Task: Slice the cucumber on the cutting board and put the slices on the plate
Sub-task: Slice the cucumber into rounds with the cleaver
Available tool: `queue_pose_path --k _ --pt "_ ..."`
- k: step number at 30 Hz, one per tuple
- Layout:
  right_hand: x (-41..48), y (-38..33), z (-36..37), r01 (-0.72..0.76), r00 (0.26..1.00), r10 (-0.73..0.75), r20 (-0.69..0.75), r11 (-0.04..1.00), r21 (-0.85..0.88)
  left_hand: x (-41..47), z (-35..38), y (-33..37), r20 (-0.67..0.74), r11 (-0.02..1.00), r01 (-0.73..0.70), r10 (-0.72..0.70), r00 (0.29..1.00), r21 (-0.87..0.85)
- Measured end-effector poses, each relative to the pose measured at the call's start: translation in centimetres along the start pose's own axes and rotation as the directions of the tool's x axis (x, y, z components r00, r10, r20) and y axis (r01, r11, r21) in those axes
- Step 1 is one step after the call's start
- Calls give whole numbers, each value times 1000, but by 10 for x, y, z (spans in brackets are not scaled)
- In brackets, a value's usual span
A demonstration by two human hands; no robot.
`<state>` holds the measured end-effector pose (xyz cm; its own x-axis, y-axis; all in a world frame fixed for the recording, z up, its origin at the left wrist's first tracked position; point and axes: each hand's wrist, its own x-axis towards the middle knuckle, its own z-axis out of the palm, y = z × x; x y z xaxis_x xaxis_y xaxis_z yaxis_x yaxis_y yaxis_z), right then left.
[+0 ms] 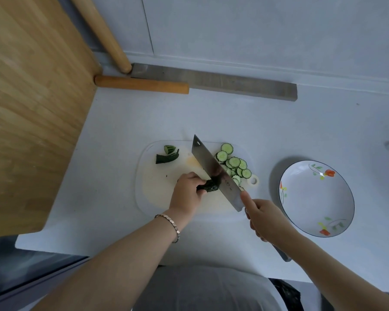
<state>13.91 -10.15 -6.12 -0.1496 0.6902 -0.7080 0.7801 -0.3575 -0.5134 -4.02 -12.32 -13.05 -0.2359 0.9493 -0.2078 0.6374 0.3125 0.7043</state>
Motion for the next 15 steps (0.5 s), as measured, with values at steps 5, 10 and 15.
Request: queue_pose_path --k 5,10,15 --pt "-2 0 -4 31 999 -32 -6 995 -99 -1 1 -1 6 1000 8 -8 1000 12" --pt "3 1 1 32 999 -34 -12 990 -136 0 1 1 5 1000 9 -9 1000 26" --pt "18 8 20 49 998 -55 -42 989 -140 -1 1 1 -16 999 18 -17 1000 48"
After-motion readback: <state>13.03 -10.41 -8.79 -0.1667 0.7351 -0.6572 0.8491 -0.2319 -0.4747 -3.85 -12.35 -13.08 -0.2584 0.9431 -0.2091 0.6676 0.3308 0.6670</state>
